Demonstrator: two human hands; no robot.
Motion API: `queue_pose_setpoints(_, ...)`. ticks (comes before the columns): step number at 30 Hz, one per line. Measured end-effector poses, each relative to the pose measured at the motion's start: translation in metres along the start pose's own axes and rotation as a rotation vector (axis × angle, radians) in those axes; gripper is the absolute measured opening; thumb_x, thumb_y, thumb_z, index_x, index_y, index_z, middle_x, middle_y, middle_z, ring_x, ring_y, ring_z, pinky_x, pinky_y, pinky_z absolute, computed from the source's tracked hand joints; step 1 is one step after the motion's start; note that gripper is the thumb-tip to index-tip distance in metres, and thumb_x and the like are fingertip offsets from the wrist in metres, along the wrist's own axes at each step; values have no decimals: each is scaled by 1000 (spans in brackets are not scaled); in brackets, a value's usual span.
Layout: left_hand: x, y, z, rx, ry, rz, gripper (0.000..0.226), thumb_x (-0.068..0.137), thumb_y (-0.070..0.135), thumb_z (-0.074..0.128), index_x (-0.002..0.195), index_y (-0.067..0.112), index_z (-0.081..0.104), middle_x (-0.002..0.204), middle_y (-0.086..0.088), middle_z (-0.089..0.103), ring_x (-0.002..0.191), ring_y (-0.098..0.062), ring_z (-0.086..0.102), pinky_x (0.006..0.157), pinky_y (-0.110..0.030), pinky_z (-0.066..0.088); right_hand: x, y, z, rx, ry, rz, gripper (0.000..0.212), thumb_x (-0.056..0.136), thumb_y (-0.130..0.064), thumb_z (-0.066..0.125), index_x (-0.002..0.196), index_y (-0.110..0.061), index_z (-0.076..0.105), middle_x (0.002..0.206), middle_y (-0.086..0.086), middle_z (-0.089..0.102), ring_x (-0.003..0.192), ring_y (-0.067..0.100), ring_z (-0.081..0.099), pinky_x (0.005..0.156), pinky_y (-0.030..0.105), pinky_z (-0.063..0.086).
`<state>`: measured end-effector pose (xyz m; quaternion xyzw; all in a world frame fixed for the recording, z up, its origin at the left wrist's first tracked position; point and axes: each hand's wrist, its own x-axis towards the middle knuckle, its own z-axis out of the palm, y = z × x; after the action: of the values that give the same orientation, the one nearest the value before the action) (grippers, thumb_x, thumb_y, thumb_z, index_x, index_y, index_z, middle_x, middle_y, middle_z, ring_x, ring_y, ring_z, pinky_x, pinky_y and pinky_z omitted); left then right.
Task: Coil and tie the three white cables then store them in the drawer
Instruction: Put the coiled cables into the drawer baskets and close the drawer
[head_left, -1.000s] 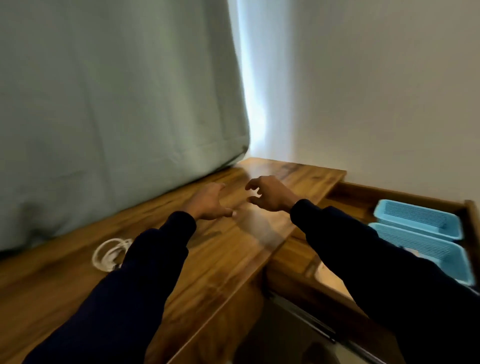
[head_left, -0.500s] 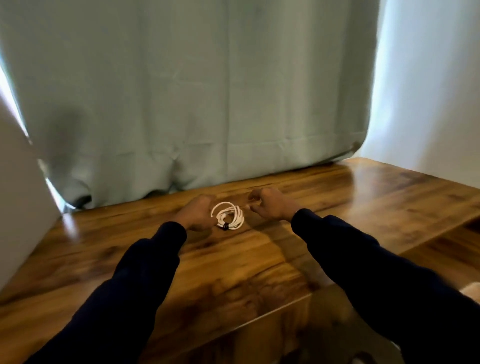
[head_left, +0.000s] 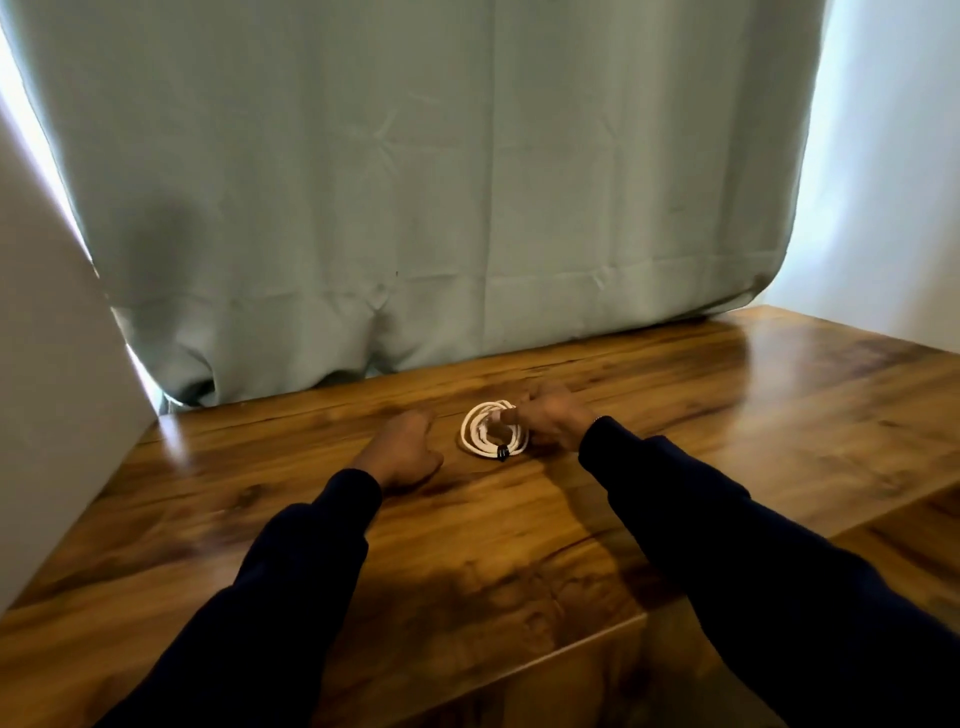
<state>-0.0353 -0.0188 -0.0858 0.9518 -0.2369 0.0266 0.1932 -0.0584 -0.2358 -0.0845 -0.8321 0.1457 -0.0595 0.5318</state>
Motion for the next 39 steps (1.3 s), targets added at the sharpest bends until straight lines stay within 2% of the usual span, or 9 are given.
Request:
queue_pose_setpoints(7, 27, 45, 21, -28, -39, 79, 68, 85, 24, 71, 147, 12, 46, 147, -11, 51, 131, -27, 52, 107, -34, 44, -16, 22, -53, 354, 17, -41, 42, 72, -11, 89, 108, -8, 67, 97, 12, 76, 77, 23, 74, 65, 38, 63)
queue_pose_setpoints(10, 37, 72, 33, -61, -42, 127, 66, 87, 25, 70, 147, 13, 46, 147, -10, 52, 130, -26, 52, 107, -34, 44, -22, 37, -82, 326, 121, -98, 56, 67, -12, 92, 116, -5, 67, 102, 11, 77, 94, 25, 74, 84, 43, 61)
queue_pose_setpoints(12, 44, 98, 43, -102, -43, 160, 62, 88, 24, 69, 146, 13, 48, 142, -9, 56, 126, -24, 55, 104, -34, 47, -32, 49, -110, 257, 162, -187, 45, 70, -16, 90, 111, -7, 74, 99, 6, 78, 96, 21, 74, 89, 37, 60)
queue_pose_setpoints(16, 56, 155, 60, -156, -58, 208, 40, 92, 23, 62, 130, 14, 61, 112, -8, 70, 98, -21, 64, 82, -32, 52, -62, 66, -164, 178, 265, -320, 27, 81, -12, 81, 108, -13, 76, 100, -1, 77, 84, 2, 69, 80, 21, 55)
queue_pose_setpoints(19, 64, 194, 77, -259, -90, 252, 20, 95, 20, 57, 110, 14, 68, 89, -4, 72, 80, -19, 68, 75, -36, 57, -82, 84, -201, 212, 345, -352, 30, 86, -5, 76, 115, -4, 72, 105, 10, 74, 80, 7, 68, 70, 24, 58)
queue_pose_setpoints(24, 67, 271, 107, -702, -310, 224, 40, 106, 35, 43, 100, 2, 64, 77, -11, 71, 53, -18, 61, 51, -32, 50, -116, 117, -258, 167, 445, -340, 29, 81, 10, 73, 106, -5, 75, 110, 13, 74, 106, 28, 70, 95, 40, 57)
queue_pose_setpoints(30, 52, 361, 132, -912, -515, 241, 52, 100, 51, 51, 107, 2, 66, 89, -16, 75, 71, -24, 70, 59, -33, 57, -163, 151, -315, 200, 467, -316, 16, 91, -6, 62, 92, 0, 77, 119, 1, 71, 114, 22, 66, 99, 44, 54)
queue_pose_setpoints(34, 34, 421, 144, -1078, -748, 120, 30, 100, 21, 59, 110, -7, 66, 101, -25, 73, 86, -30, 73, 77, -37, 63, -195, 173, -354, 228, 513, -287, 14, 93, -3, 64, 95, 5, 76, 120, 2, 71, 116, 17, 65, 103, 44, 52)
queue_pose_setpoints(39, 23, 473, 167, -1166, -807, 90, 14, 93, -1, 64, 102, -11, 67, 100, -25, 74, 87, -30, 75, 65, -32, 63, -230, 197, -394, 240, 540, -271, 21, 89, -2, 70, 109, 0, 74, 133, -2, 65, 122, 12, 62, 99, 34, 54)
